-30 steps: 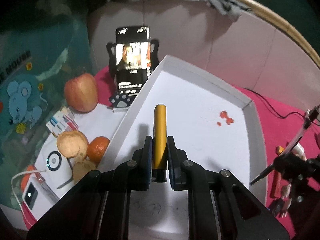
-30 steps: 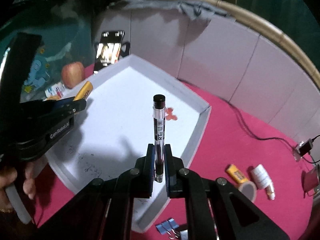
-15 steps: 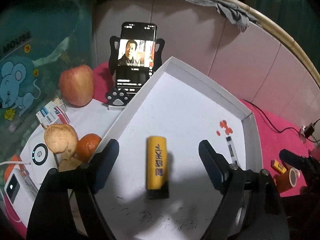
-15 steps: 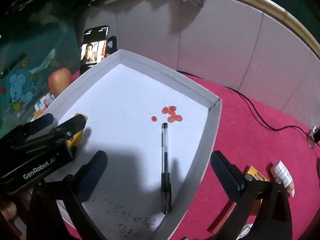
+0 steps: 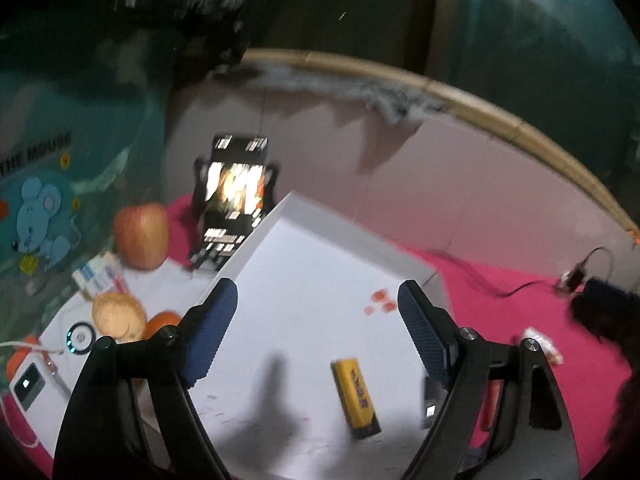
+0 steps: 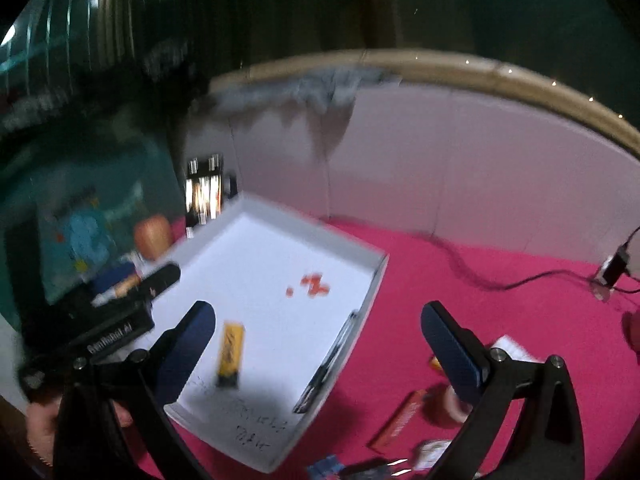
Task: Organize rigid objects
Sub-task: 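Grasp the black plug charger with the left tool while the right tool grasps the red can, then carry the charger and red can into the white tray and open both tools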
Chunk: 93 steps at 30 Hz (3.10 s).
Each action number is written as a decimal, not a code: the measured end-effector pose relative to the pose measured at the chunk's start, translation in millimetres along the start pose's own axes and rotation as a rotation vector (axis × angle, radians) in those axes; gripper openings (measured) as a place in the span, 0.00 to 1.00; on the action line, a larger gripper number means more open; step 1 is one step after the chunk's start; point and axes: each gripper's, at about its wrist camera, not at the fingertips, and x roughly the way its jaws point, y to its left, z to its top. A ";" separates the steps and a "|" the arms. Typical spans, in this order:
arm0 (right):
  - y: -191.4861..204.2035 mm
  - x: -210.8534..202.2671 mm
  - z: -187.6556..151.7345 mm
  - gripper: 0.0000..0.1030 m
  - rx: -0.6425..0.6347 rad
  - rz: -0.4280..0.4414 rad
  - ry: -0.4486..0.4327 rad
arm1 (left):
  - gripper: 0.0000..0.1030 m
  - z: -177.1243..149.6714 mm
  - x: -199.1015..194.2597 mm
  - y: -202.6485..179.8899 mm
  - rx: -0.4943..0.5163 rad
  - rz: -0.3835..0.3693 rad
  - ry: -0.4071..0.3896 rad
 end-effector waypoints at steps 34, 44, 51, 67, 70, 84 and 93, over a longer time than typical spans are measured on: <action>-154.4 -19.1 -141.0 0.64 0.232 -0.139 0.213 | 0.80 -134.5 -0.2 -174.2 0.523 -0.322 0.330; -126.2 13.6 -137.6 0.36 0.169 -0.140 0.299 | 0.59 -138.0 19.4 -183.3 0.604 -0.298 0.375; -130.7 11.8 -150.0 0.28 0.152 -0.150 0.334 | 0.59 -138.9 26.3 -191.7 0.647 -0.284 0.392; -164.9 -24.8 -169.3 0.28 0.203 -0.170 0.307 | 0.56 -155.9 33.9 -209.2 0.711 -0.353 0.480; -166.9 -25.1 -168.3 0.28 0.213 -0.159 0.306 | 0.32 -155.0 32.8 -209.7 0.727 -0.335 0.463; -174.0 -44.2 -160.9 0.28 0.293 -0.116 0.244 | 0.29 -149.0 -7.3 -219.1 0.689 -0.400 0.355; -164.9 -66.0 -148.0 0.28 0.275 -0.128 0.142 | 0.29 -124.1 -29.7 -211.6 0.590 -0.384 0.253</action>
